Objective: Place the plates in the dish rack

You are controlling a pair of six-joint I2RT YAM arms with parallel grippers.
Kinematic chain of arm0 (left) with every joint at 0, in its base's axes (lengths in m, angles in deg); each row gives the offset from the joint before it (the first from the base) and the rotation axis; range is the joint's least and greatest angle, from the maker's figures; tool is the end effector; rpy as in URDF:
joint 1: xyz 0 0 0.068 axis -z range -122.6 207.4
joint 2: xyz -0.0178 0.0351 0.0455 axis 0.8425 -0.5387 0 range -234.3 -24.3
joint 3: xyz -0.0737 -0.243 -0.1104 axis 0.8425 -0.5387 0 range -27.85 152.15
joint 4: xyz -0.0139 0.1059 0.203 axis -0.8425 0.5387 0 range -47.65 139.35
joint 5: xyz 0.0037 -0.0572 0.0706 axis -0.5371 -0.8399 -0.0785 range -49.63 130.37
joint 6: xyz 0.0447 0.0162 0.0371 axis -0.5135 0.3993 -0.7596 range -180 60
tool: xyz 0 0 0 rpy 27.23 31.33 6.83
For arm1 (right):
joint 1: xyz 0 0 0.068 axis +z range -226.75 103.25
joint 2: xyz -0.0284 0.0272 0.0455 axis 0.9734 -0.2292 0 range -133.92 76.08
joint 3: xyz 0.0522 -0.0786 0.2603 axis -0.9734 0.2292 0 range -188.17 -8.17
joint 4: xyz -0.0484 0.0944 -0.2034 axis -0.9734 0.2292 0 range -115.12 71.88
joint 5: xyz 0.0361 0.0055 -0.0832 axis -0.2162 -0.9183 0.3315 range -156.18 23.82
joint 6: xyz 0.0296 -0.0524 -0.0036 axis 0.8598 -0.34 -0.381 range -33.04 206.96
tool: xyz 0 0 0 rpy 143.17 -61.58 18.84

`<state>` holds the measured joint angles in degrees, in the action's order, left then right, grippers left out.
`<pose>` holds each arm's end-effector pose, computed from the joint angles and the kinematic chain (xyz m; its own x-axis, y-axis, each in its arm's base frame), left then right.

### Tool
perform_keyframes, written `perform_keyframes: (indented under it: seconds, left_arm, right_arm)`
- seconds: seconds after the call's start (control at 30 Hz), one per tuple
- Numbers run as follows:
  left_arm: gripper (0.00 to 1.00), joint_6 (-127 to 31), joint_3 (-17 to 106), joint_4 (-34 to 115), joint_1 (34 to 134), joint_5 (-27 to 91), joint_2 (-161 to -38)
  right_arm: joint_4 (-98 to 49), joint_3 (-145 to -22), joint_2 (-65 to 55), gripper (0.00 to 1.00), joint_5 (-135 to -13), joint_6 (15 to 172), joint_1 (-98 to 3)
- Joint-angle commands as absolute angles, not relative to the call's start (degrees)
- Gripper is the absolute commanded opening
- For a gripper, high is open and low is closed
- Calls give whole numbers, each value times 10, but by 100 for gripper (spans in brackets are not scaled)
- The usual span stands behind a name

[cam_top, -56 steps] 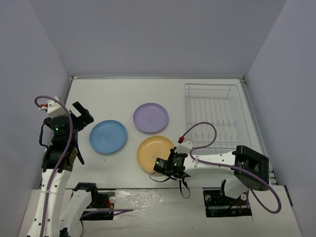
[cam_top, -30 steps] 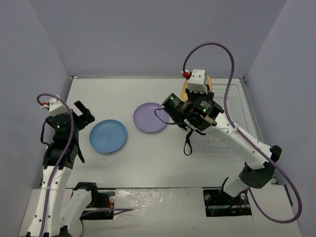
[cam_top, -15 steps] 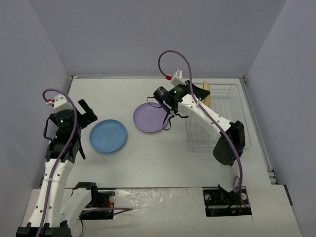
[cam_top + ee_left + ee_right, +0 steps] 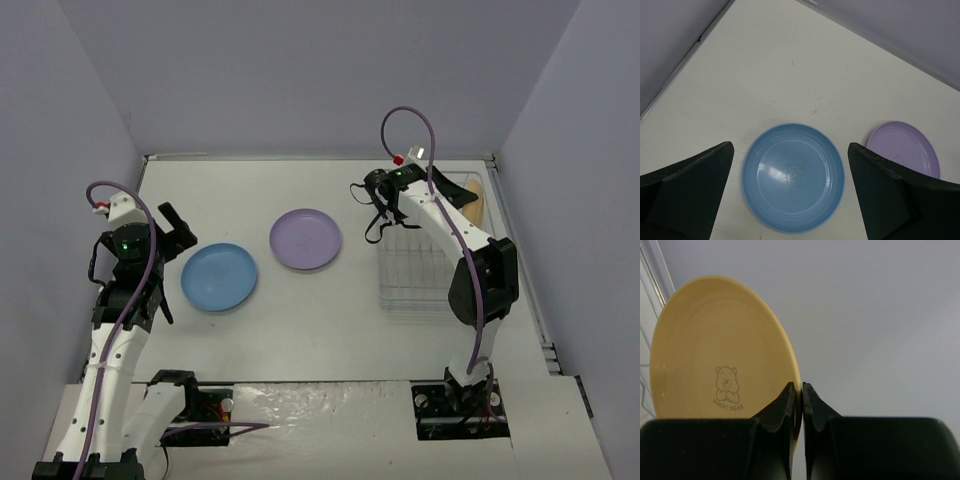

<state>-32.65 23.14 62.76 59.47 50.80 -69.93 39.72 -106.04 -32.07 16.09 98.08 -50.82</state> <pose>0.1504 0.0026 0.3540 -0.1665 -0.4462 -0.8793 -0.2429 0.8828 -0.4020 0.3267 0.1096 0.3125 -0.8200 -0.3698 -0.4368 0.3346 0.3094 -0.8901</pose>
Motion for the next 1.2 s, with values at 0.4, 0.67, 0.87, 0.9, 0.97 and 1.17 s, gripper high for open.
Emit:
perform_keyframes:
  seconds: [0.4, 0.67, 0.87, 0.9, 0.97, 1.17]
  left_arm:
    - [97, -325, 249, 592, 592, 524, -723]
    - [97, -326, 251, 594, 592, 533, -724]
    - [97, -326, 252, 596, 592, 531, -724]
    - [97, -326, 252, 596, 592, 532, -724]
    - [97, -326, 252, 595, 592, 532, -724]
    - [97, -328, 253, 593, 592, 534, -730]
  right_arm:
    - [424, -954, -329, 0, 380, 1042, -505]
    - [425, -901, -329, 0, 381, 1084, -511]
    - [424, -947, -301, 0, 386, 1043, -495]
    - [423, -958, -297, 0, 386, 1035, -492]
    - [423, -989, -289, 0, 387, 1019, -484]
    - [423, -997, -271, 0, 385, 1000, -460]
